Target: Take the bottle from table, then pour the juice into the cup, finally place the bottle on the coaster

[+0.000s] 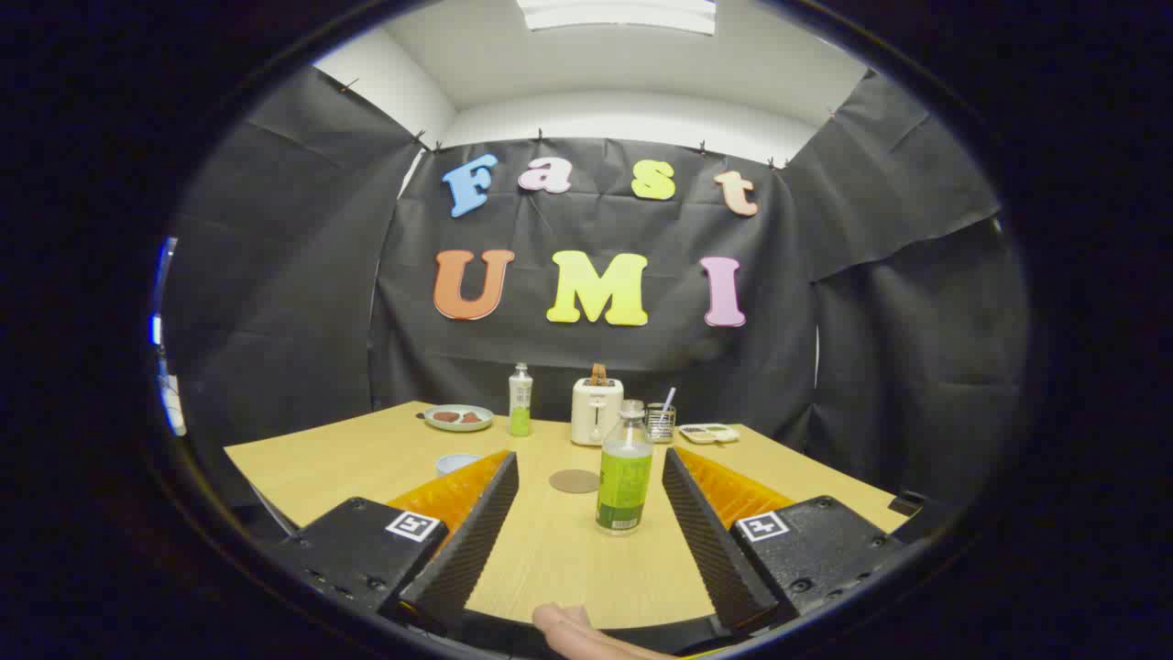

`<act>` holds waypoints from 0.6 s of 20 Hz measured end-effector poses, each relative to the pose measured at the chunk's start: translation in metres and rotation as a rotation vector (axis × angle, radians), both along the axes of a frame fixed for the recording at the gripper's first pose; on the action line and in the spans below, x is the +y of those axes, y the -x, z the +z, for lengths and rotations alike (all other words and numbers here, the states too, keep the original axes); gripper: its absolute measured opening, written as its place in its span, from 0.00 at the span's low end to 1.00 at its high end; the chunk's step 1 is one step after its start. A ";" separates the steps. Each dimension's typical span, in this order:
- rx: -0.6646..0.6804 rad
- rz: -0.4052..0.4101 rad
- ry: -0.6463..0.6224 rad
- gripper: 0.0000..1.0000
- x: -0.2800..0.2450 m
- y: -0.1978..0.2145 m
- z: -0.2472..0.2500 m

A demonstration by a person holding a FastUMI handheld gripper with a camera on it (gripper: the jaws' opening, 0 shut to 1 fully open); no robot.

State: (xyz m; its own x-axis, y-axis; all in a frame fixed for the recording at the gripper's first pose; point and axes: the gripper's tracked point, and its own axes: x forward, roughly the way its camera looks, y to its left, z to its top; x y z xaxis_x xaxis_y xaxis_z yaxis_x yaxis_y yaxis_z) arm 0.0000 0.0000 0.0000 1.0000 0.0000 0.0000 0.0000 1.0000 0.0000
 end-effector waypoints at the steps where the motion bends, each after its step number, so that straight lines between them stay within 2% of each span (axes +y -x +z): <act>1: 0.002 -0.003 0.002 1.00 -0.001 0.000 -0.001; 12: 0.062 -0.032 -0.011 1.00 -0.011 -0.008 -0.013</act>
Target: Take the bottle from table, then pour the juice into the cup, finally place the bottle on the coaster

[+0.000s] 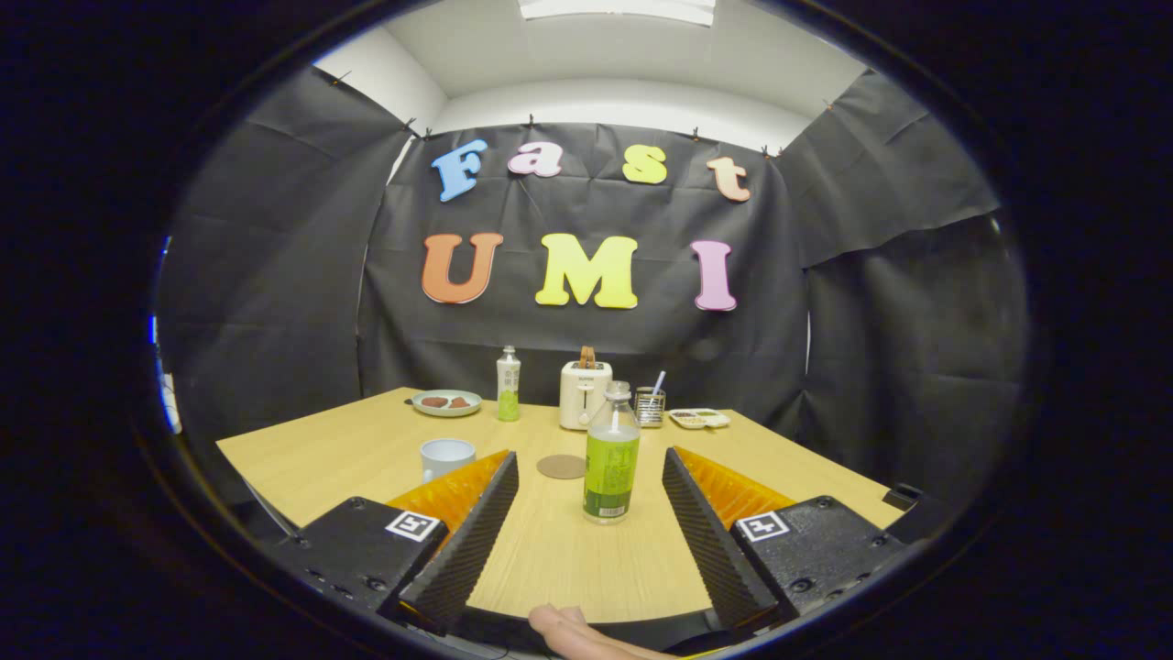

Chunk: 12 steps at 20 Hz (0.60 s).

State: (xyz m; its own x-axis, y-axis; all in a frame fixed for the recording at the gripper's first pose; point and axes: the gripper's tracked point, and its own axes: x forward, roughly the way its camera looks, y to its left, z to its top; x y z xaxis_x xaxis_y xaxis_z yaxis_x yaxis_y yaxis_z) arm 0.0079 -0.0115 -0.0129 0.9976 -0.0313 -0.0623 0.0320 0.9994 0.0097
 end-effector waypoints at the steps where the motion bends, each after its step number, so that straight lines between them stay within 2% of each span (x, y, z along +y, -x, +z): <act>1: 0.002 -0.001 -0.009 1.00 -0.001 0.000 0.002; 8: -0.032 -0.019 -0.003 1.00 -0.009 0.004 0.023; 12: -0.042 0.004 0.003 1.00 0.000 0.009 0.033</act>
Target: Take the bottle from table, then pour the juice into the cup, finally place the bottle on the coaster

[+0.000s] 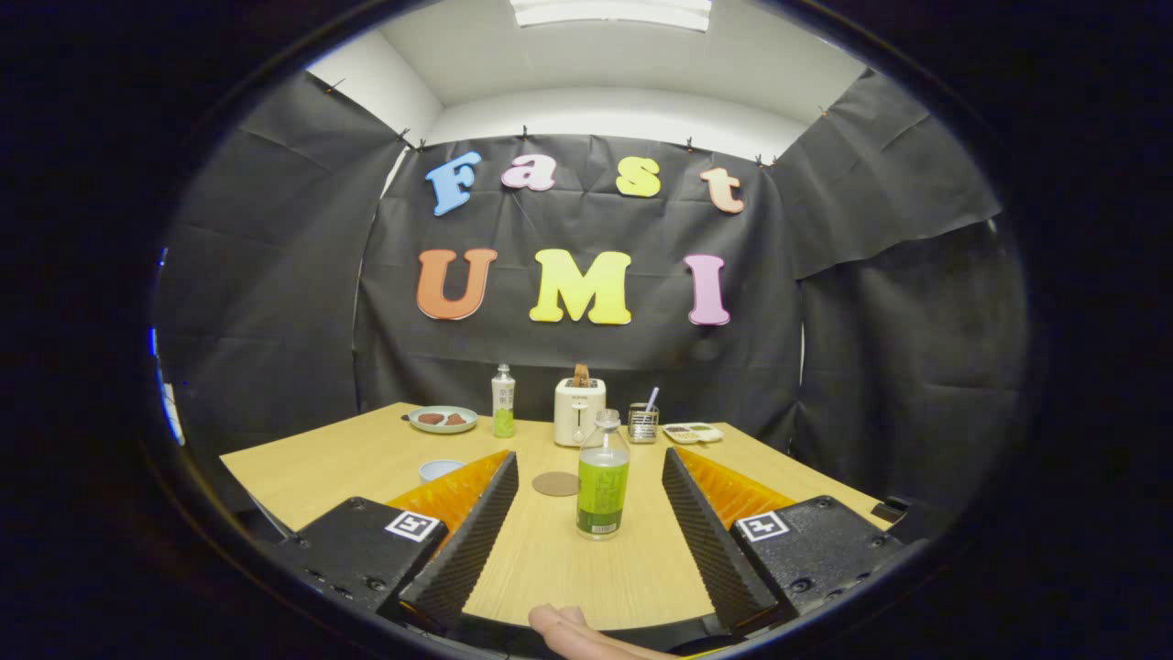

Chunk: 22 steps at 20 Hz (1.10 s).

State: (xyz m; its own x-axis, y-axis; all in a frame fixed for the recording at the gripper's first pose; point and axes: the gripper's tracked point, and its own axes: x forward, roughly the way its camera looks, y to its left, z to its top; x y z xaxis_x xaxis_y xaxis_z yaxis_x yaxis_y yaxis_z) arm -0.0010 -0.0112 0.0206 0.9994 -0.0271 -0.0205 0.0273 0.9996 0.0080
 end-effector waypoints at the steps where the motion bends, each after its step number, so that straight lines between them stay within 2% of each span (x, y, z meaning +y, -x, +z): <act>1: -0.007 0.006 0.005 1.00 0.002 0.004 0.004; 13: 0.039 0.061 -0.044 1.00 0.016 0.005 -0.003; 17: 0.025 0.011 -0.015 1.00 -0.004 -0.006 0.005; 22: 0.048 0.007 -0.042 1.00 -0.016 -0.035 -0.003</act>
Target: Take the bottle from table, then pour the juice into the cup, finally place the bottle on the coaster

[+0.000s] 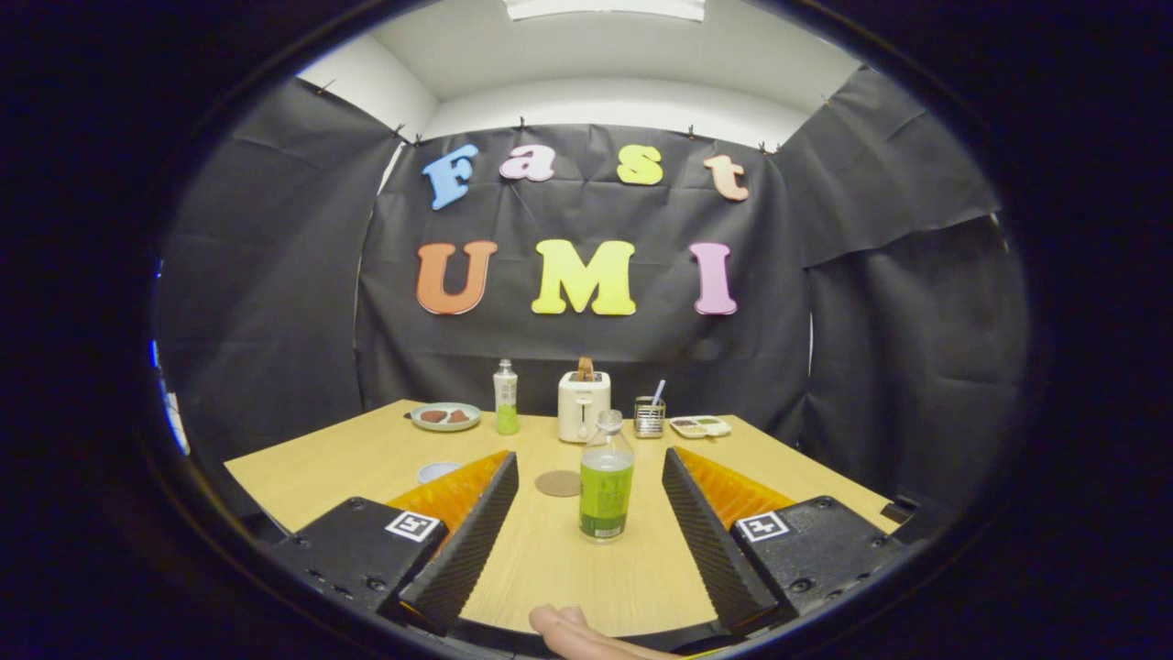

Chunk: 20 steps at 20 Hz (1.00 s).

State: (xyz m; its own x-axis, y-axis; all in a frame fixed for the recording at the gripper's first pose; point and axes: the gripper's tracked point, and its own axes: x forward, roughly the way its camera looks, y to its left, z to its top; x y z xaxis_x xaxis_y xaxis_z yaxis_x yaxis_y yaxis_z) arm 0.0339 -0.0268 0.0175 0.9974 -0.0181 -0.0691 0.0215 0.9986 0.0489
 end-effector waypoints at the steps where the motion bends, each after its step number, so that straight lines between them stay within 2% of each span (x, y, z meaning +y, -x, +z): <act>1: 0.005 -0.008 -0.003 1.00 -0.006 -0.008 -0.002; 10: 0.053 0.006 -0.010 1.00 -0.030 -0.086 -0.046; 20: 0.038 0.064 0.013 1.00 -0.007 -0.154 -0.081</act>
State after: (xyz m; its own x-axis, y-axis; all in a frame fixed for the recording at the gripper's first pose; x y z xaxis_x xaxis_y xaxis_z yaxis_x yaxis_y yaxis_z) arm 0.1874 -0.0341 -0.0637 0.9932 0.0447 -0.1075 -0.0410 0.9985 0.0360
